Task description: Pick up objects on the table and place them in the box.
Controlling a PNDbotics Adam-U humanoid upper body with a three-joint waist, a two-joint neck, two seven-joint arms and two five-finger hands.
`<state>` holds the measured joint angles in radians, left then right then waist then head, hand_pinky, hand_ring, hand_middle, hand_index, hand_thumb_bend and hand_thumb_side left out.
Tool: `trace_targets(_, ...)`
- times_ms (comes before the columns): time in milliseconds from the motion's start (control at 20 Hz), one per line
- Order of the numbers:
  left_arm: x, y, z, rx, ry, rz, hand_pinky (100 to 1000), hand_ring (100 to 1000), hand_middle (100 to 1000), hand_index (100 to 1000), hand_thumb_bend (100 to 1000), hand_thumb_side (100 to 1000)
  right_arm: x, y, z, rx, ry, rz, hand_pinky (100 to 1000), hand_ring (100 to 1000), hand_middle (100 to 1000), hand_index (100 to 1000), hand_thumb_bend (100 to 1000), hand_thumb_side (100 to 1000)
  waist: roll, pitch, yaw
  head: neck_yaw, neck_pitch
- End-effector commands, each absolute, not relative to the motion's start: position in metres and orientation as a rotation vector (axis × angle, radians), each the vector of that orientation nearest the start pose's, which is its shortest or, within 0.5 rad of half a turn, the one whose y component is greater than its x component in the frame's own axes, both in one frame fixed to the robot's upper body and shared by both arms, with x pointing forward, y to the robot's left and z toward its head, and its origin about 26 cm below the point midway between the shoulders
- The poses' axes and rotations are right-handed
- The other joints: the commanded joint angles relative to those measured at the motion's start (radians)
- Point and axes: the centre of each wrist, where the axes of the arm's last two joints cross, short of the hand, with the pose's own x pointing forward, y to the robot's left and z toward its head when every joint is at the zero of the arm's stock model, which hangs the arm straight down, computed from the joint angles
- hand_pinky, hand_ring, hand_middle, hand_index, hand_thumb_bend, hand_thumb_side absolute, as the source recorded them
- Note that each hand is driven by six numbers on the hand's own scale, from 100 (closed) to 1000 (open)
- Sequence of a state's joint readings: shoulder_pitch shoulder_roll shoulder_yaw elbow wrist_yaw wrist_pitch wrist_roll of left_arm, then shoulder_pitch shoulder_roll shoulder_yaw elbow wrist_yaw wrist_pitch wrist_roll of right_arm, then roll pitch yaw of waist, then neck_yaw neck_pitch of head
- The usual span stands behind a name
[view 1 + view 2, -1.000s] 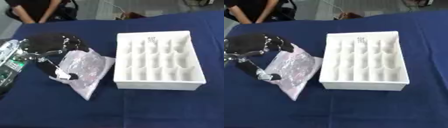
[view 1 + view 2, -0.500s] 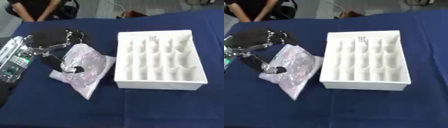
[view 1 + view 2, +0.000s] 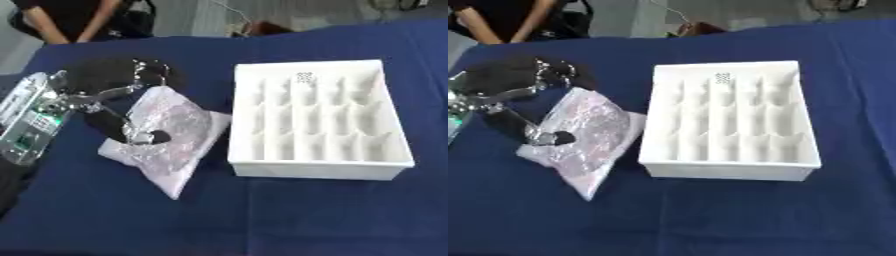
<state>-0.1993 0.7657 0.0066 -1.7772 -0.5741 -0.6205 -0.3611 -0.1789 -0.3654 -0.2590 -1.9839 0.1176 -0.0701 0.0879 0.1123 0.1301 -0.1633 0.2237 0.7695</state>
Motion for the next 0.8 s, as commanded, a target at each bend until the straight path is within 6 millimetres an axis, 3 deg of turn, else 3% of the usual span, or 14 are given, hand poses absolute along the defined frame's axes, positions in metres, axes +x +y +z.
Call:
trace_targets(50, 0.3081, 0.3694, 0.1947, -1.019, 2.421, 2.435, 764, 875, 837, 919, 460, 742, 0.2784, -0.3406, 0.1968, -0.543, -2.216, 0.395, 505, 647, 771, 958, 100, 763, -0.006, -0.013, -0.001, 0.01, -0.023)
trace_targets(400, 0.3104, 0.3692, 0.1924, -1.02, 2.436, 2.435, 761, 875, 836, 918, 453, 747, 0.2785, -0.3404, 0.1968, -0.542, -2.217, 0.395, 505, 647, 771, 959, 100, 756, -0.008, -0.012, -0.001, 0.021, -0.002)
trace_targets(800, 0.3155, 0.3685, 0.1848, -1.066, 2.414, 2.458, 773, 874, 837, 918, 473, 764, 0.2791, -0.3393, 0.1973, -0.534, -2.224, 0.393, 506, 647, 771, 959, 100, 761, -0.012, -0.006, -0.005, 0.02, 0.0)
